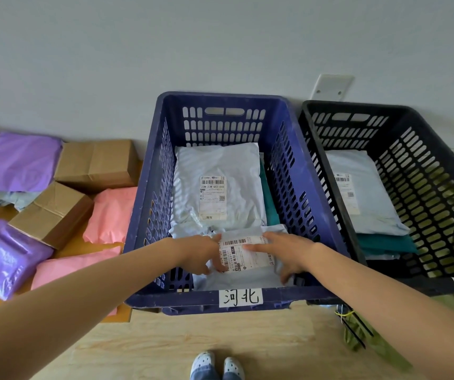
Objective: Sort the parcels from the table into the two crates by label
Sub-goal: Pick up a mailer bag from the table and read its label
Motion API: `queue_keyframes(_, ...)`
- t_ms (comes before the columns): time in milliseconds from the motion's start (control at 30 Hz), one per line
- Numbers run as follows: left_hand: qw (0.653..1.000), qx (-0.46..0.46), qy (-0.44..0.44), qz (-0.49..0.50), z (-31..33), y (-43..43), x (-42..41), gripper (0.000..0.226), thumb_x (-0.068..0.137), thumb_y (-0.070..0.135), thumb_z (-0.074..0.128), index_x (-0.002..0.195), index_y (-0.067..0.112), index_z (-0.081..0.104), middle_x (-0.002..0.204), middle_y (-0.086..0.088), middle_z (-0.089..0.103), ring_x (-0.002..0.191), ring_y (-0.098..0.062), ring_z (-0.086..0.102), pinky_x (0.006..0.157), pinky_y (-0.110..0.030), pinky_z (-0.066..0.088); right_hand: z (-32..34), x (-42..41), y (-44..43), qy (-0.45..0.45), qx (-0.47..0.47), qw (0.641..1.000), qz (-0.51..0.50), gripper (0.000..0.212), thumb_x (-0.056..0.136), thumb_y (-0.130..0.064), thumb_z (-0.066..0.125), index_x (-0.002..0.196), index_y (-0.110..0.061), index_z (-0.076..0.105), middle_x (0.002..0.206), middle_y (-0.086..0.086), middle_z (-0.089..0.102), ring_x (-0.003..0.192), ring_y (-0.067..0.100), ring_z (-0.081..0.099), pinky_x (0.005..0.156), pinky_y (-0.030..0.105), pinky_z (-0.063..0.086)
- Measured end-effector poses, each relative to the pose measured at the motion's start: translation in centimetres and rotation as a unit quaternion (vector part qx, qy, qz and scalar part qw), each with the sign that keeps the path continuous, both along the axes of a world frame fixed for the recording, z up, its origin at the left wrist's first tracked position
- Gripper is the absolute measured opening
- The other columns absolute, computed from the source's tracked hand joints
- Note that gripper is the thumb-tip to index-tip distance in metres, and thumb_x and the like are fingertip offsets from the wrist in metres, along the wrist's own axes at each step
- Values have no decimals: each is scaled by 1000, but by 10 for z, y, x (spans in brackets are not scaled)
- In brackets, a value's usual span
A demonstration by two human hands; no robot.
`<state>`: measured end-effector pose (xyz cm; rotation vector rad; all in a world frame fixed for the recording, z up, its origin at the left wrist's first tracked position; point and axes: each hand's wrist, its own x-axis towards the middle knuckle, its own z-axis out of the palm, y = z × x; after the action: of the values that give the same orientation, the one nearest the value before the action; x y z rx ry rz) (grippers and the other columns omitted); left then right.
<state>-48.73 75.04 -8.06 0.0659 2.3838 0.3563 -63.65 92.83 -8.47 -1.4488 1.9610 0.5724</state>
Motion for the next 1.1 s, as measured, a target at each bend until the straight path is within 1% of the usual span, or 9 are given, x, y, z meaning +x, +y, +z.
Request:
queue_keyframes(67,1000,7,-1,12,2,1,1,44,94,12,57,133,32,56,158,-11,20,123,-28,48,102,-28,36,-1,0,0,-2,-7,1000,-1,118,69,-27,85,147,-52,0,157,6,14,142,32,22,112,46,33)
queue_keyframes(133,1000,6,5,27,5,3,3,49,92,5,53,132,32,58,160,-11,10,123,-30,49,102,-30,40,0,0,0,-7,-16,1000,-10,116,70,-25,84,148,-51,2,155,5,19,140,31,27,110,45,36)
queue_keyframes(233,998,-10,31,51,16,9,5,62,86,-11,43,130,30,60,162,-4,-7,116,-27,55,76,-20,45,7,0,0,-10,-46,997,-55,101,77,-28,79,152,-40,13,151,1,29,134,26,37,106,41,41)
queue_keyframes(333,994,-30,69,81,23,12,7,67,84,-15,40,132,28,58,162,2,-4,117,-25,55,59,-11,40,16,1,-1,-12,-103,986,-129,69,87,-35,68,146,-28,34,146,1,40,126,22,47,100,40,45)
queue_keyframes(400,988,-33,103,107,25,10,9,70,83,-13,39,134,32,55,162,1,1,123,-26,53,74,-23,53,21,1,-1,-34,-137,975,-173,61,92,-37,61,146,-27,34,145,2,41,126,22,48,100,39,44)
queue_keyframes(500,979,-45,132,145,32,7,13,64,89,-5,44,140,34,47,162,0,8,136,-28,41,103,-39,44,29,0,-4,-86,-199,952,-214,57,94,-35,59,146,-26,35,149,4,39,130,23,46,103,36,42)
queue_keyframes(767,934,-127,230,240,69,6,31,49,97,15,46,144,29,40,154,-1,30,137,-24,37,106,-42,39,53,2,-26,-169,-320,906,-219,58,96,-33,56,148,-24,31,150,4,38,129,22,46,103,34,41)
queue_keyframes(933,875,-176,319,319,92,5,57,51,97,17,46,146,27,35,150,3,36,138,-20,35,106,-37,34,72,13,-53,-194,-412,870,-190,53,97,-28,55,146,-20,35,145,4,43,127,21,47,101,34,40)
queue_keyframes(1100,821,-185,343,417,106,-7,95,52,95,18,47,145,25,37,148,0,40,137,-23,36,112,-40,32,88,36,-86,-227,-463,840,-172,51,98,-26,52,146,-18,35,148,6,40,121,20,52,101,40,46)
